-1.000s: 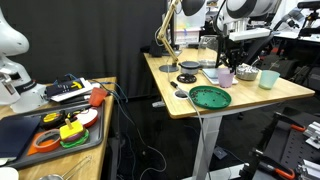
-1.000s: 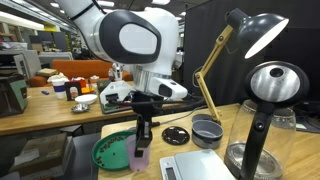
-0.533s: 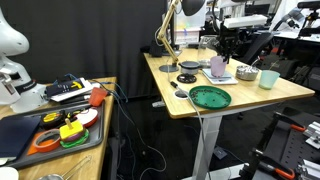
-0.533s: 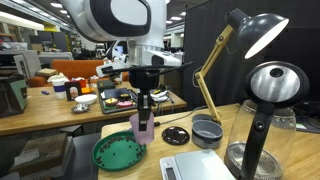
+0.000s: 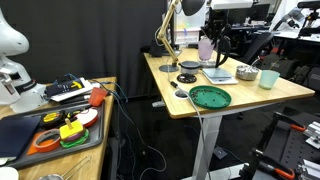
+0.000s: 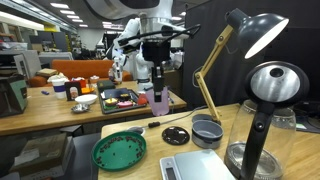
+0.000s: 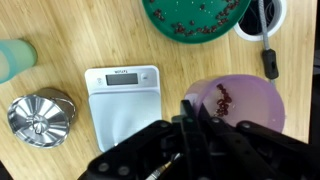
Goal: Move the cup to the left
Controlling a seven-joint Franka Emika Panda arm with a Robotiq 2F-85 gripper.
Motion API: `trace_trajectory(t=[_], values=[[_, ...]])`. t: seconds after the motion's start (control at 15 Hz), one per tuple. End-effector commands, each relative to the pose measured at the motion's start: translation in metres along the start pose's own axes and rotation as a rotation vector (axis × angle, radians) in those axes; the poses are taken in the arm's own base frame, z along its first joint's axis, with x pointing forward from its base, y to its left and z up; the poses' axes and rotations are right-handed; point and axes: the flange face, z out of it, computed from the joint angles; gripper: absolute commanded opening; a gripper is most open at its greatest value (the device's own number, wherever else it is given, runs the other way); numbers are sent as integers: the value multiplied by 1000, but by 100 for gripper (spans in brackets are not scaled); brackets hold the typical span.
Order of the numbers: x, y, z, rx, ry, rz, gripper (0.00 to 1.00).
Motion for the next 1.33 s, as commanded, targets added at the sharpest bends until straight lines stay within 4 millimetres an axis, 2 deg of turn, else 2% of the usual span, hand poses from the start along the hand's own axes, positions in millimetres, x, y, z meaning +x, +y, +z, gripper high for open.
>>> trace_trajectory(t=[0.0,0.53,0.6,0.67,0.87,1.13,1.27], values=[[5,-3,-5,-8,-2,7,6],[12,-7,0,-29,-17,16,6],[12,-7,0,-29,-17,16,1],[14,-8,-4,-19,-8,22,1],[26,-8,-24,5,29,46,1],[50,-6,-66,74,86,71,1],[65,-3,-74,97,92,92,1]])
